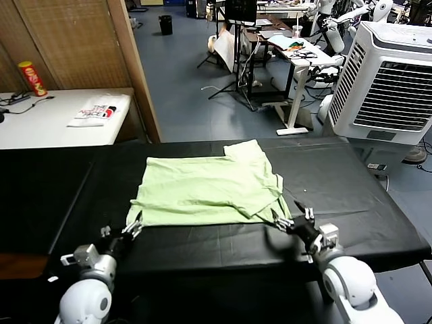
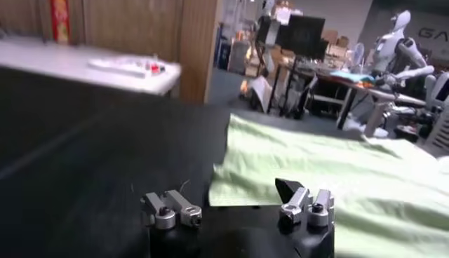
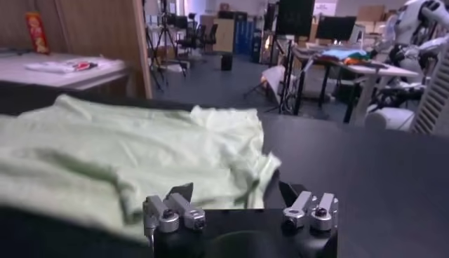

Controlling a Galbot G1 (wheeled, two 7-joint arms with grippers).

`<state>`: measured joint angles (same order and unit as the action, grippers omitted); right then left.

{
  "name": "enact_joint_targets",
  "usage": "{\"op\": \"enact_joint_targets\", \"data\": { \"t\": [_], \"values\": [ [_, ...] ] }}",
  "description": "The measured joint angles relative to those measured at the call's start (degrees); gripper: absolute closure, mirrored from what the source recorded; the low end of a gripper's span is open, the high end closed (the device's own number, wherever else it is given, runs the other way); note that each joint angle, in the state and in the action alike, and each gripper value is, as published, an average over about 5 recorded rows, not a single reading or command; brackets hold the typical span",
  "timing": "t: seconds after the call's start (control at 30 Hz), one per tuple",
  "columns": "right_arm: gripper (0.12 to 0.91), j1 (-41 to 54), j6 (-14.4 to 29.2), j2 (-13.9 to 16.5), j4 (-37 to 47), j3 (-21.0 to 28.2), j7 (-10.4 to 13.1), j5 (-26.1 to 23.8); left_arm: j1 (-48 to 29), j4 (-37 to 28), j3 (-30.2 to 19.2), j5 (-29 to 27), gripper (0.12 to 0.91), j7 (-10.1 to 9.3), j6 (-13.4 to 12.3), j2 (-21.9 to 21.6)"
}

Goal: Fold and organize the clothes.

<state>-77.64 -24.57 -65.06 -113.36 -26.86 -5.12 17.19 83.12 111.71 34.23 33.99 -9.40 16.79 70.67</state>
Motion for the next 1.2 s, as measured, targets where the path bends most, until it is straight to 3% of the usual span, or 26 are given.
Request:
{"op": "enact_joint_targets", "data": {
  "t": [0.1, 0.23, 0.33, 0.43, 0.6, 0.7, 0.93, 1.2],
  "values": [
    [0.407, -0.1, 0.0, -0.1, 0.5, 0.6, 0.0, -0.5, 0.3, -0.5, 0.1, 0.8, 0.232, 0.01, 0.4, 0.0],
    [0.618, -0.1, -0.1, -0.2, 1.0, 1.1, 0.0, -1.0, 0.5, -1.3, 0.2, 1.1, 0.254, 0.1, 0.6, 0.1],
    [0.778, -0.2, -0.2, -0.3, 0.9, 1.1, 0.3, -0.9, 0.5, -1.7, 0.3, 1.7, 0.368, 0.2, 0.7, 0.1],
    [0.88, -0.4, -1.0, 0.0, 0.4, 0.9, 0.9, 0.0, 0.4, -2.0, 0.4, 2.5, 0.535, 0.2, 1.0, 0.1],
    [0.903, -0.8, -4.3, 1.4, -1.2, -0.2, 2.3, 3.0, 0.9, -1.3, 0.3, 3.4, 0.811, -0.17, 2.3, 0.0],
    [0.903, -1.8, -6.7, 2.6, -2.9, -1.3, 2.9, 5.0, 1.7, 0.1, 0.1, 2.7, 0.896, -1.14, 3.6, 0.0],
    [0.903, -7.9, -10.1, 5.6, -9.3, -5.6, 3.6, 7.5, 4.8, 4.0, -0.1, -1.7, 0.903, -4.21, 6.0, -0.8],
    [0.892, -15.4, -11.6, 6.1, -14.6, -8.3, 3.5, 7.3, 12.3, 11.2, 1.8, -2.6, 0.903, -4.52, 7.5, -2.6]
  ]
}}
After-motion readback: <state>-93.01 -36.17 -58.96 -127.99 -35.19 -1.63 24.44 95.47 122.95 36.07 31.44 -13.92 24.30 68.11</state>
